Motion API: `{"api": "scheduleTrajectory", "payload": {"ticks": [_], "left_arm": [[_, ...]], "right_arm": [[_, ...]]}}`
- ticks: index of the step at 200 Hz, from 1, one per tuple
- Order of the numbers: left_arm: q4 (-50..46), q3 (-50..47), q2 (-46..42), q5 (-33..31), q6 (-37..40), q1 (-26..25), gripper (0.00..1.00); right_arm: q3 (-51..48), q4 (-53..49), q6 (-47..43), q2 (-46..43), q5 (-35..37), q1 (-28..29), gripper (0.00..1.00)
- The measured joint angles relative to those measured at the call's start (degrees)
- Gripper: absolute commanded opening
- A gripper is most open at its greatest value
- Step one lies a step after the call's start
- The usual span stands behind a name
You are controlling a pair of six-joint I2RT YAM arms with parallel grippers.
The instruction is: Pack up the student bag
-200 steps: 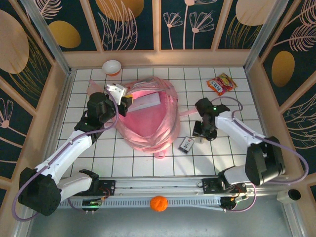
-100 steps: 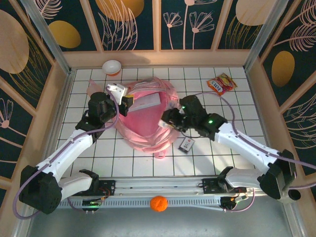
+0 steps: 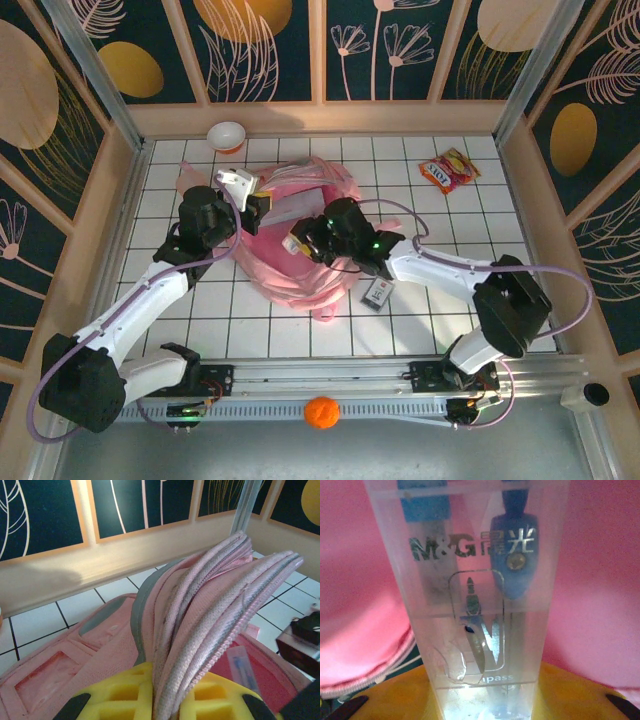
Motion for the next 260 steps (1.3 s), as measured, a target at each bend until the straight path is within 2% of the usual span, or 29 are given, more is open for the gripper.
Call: {"api": "scheduleTrajectory", "payload": {"ticks": [93, 152, 196, 237, 260], "left_arm": [[0.07, 1.11, 1.31, 0.96, -0.63, 0.00, 0.00], [0.04, 1.22, 1.51, 1.51, -0.63, 0.00, 0.00], [0.07, 1.22, 1.51, 1.57, -0.63, 0.00, 0.00], [0.04, 1.22, 1.51, 1.55, -0.61, 0.00, 0.00], [0.04, 1.22, 1.51, 1.55, -0.57, 0.00, 0.00]], "right_arm": [[0.13, 11.47, 8.68, 9.18, 3.56, -1.86, 0.43], [0.90, 14.86, 12.09, 14.84, 5.29, -2.56, 0.53], [1.77, 16.09, 13.20, 15.43, 5.42, -2.56, 0.59], [2.05, 16.22, 12.90, 15.41, 5.53, -2.58, 0.59], [2.29, 15.10, 9.25, 13.84, 5.66, -2.56, 0.59]]}}
